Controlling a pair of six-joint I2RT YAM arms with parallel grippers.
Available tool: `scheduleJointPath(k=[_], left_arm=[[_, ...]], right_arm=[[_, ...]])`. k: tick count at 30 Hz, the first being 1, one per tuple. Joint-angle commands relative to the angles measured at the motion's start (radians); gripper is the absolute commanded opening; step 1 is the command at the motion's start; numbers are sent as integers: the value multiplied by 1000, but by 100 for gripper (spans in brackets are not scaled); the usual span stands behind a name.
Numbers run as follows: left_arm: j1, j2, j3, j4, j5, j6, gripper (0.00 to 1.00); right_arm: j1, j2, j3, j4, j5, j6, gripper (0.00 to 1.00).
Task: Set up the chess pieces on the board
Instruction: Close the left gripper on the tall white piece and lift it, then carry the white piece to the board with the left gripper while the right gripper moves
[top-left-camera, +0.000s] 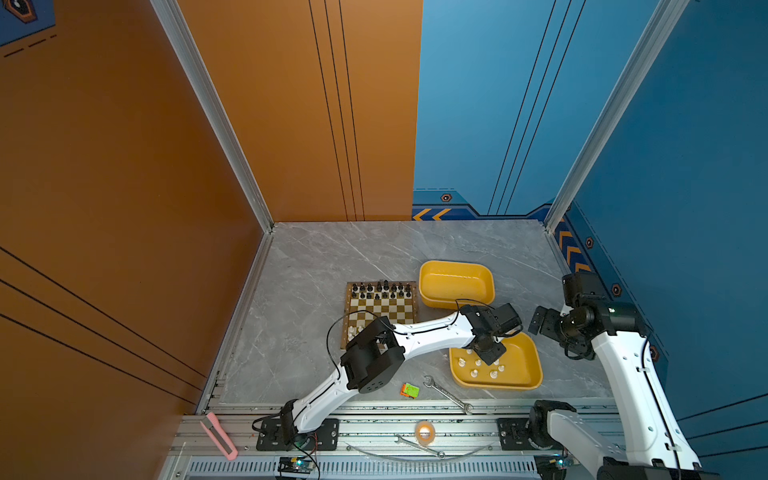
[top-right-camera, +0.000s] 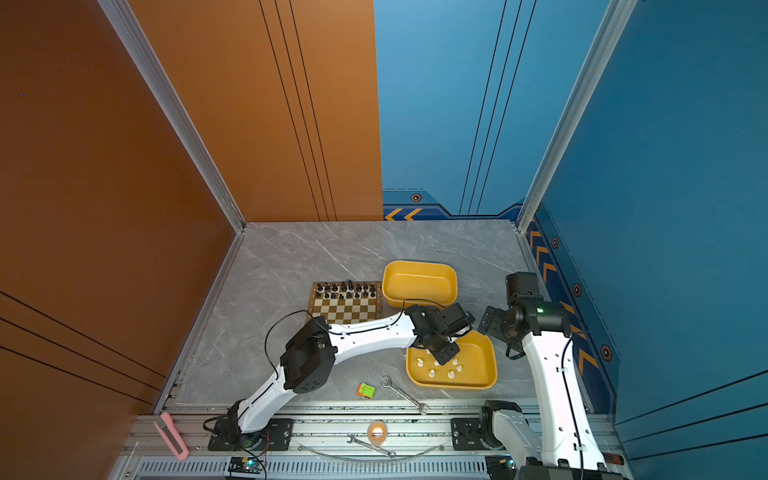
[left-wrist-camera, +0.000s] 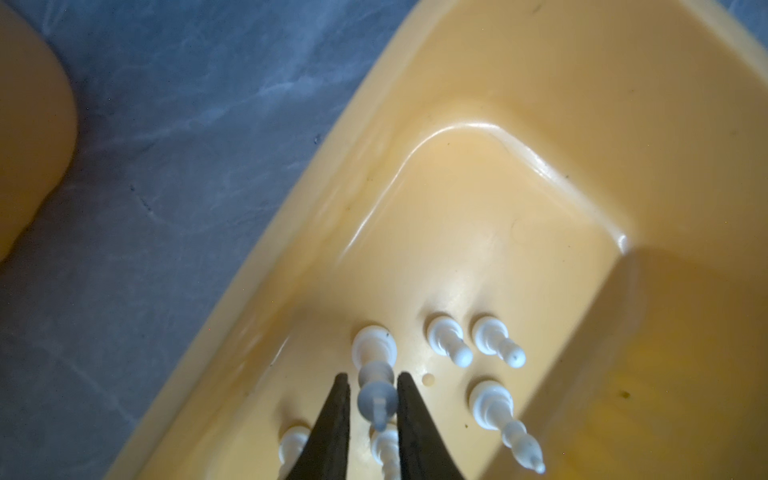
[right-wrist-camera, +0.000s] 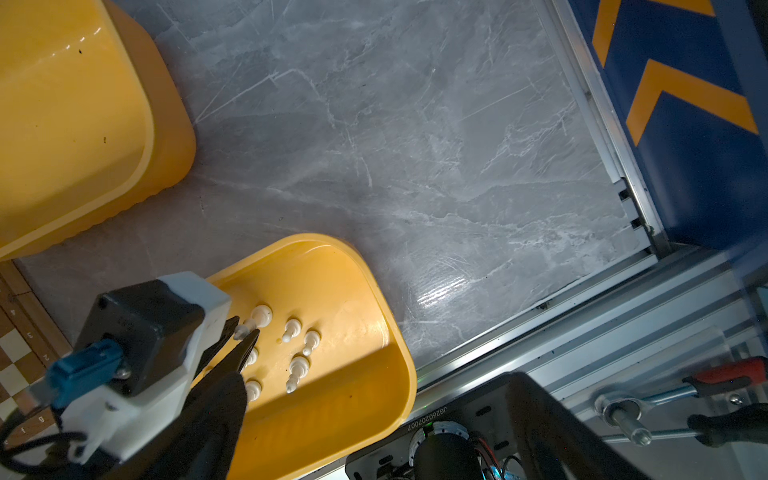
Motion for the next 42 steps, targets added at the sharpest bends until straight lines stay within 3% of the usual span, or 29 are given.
scheduleJointPath(k=[1, 11, 23, 29, 36, 42], left_arm=[[7, 23, 29, -22, 22, 7, 16], [30, 17, 39, -32, 34, 11, 4], [96, -105, 38, -95, -25, 19, 0], [148, -234, -1, -121, -83, 15, 0], [204, -413, -113, -128, -170, -7, 0], [227, -595, -396, -127, -243, -98, 0]], right_arm=[[-9, 6, -9, -39, -6, -5, 100], [-18, 16, -6, -36, -3, -3, 100], [-39, 54, -2, 5, -23, 1, 100], [93, 112, 41, 47, 67, 15, 100], [214, 254, 88, 120, 63, 55, 100], [295, 379, 162, 159, 48, 66, 100]])
